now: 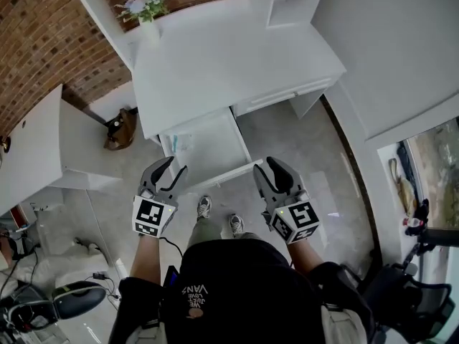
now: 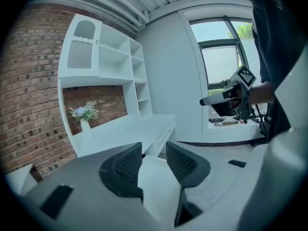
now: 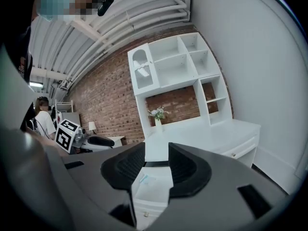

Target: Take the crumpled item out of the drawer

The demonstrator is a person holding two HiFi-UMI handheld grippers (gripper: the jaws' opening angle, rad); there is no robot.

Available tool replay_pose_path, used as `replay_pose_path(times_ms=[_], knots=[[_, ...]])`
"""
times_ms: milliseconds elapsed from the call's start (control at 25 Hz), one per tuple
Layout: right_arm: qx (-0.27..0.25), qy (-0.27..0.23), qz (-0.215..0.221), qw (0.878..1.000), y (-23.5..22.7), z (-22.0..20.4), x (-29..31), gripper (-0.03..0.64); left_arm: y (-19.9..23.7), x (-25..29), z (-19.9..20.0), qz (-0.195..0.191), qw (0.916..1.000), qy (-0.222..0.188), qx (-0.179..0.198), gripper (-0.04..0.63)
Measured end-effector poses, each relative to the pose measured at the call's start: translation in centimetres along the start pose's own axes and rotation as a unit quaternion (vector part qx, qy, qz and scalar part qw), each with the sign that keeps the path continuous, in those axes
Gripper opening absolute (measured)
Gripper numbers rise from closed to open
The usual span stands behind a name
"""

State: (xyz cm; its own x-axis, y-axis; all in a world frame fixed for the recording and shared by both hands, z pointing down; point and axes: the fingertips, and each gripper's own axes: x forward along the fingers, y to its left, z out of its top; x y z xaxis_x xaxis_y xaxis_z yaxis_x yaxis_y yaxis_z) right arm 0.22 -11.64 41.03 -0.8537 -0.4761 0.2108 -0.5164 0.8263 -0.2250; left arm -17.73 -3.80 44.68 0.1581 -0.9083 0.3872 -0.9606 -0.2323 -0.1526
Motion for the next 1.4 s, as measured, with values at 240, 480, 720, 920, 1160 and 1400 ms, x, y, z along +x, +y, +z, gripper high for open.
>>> replay_pose_path(times_ms=[240,480,720,920,1160,1400], knots=[[0.014,0.001,-0.049,0.999,0.0,0.2,3.2,0.127,3.2,5.0,-2.1,-0.073,0.9958,0.030,0.047,0.141],[0.024,0.010,-0.088,0.996,0.4,-0.2,6.3,0.127,4.8,9.5,-6.1,-0.150,0.9818,0.065,0.096,0.144],[0.041,0.023,-0.116,0.992,0.7,-1.8,9.2,0.127,5.4,13.0,-11.6,-0.214,0.9620,0.112,0.128,0.146],[0.053,0.038,-0.137,0.988,0.3,-2.7,10.7,0.129,5.0,15.5,-16.0,-0.245,0.9449,0.155,0.152,0.146],[0.068,0.048,-0.155,0.984,-0.5,-4.1,11.7,0.129,4.9,18.6,-21.8,-0.245,0.9282,0.219,0.174,0.163],[0.078,0.044,-0.159,0.983,-1.2,-5.6,12.4,0.129,5.8,20.6,-27.2,-0.243,0.8987,0.290,0.221,0.184]])
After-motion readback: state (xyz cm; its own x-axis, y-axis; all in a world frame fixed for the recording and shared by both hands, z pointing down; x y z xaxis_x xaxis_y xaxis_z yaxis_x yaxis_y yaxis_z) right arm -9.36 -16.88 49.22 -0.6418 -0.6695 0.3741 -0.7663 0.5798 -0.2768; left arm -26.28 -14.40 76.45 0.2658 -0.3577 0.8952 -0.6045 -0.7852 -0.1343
